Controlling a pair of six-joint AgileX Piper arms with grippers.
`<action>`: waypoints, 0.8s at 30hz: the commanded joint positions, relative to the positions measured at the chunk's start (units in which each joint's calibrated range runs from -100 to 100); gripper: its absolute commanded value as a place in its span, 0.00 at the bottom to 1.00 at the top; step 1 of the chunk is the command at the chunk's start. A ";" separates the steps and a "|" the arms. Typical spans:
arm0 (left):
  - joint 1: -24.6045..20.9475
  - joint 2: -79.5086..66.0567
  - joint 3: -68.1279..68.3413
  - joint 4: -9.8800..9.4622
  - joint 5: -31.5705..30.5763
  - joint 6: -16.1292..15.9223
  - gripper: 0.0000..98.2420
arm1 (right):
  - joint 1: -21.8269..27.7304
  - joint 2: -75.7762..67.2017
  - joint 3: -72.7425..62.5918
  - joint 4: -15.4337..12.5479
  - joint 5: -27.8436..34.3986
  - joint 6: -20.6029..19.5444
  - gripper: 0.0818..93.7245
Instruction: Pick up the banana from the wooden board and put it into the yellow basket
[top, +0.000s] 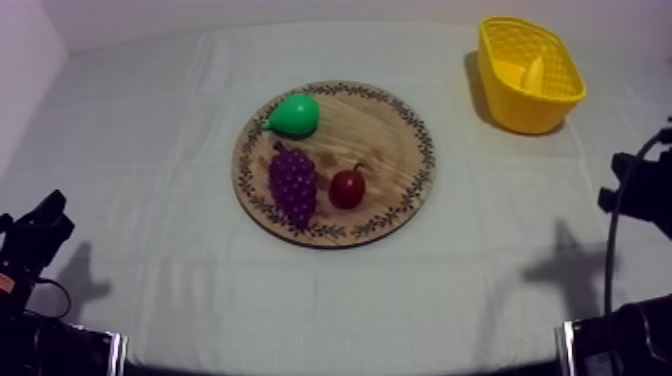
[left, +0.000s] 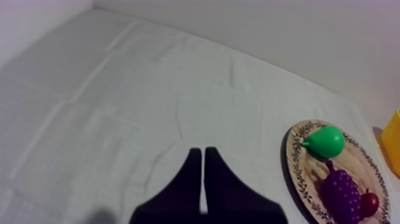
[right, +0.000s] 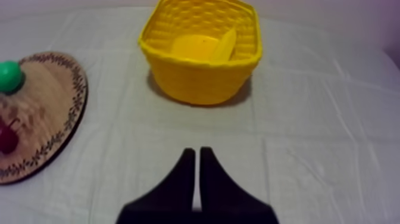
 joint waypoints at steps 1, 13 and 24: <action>-0.01 -0.03 0.02 0.00 0.00 0.02 0.00 | 0.01 -4.20 2.28 -0.41 0.27 0.98 0.00; -0.01 -0.03 0.02 0.00 0.00 0.02 0.00 | -0.16 -15.55 9.67 -2.00 2.83 3.84 0.00; -0.01 -0.03 0.02 0.00 0.00 0.02 0.00 | 0.82 -19.05 10.19 -2.84 6.95 1.63 0.00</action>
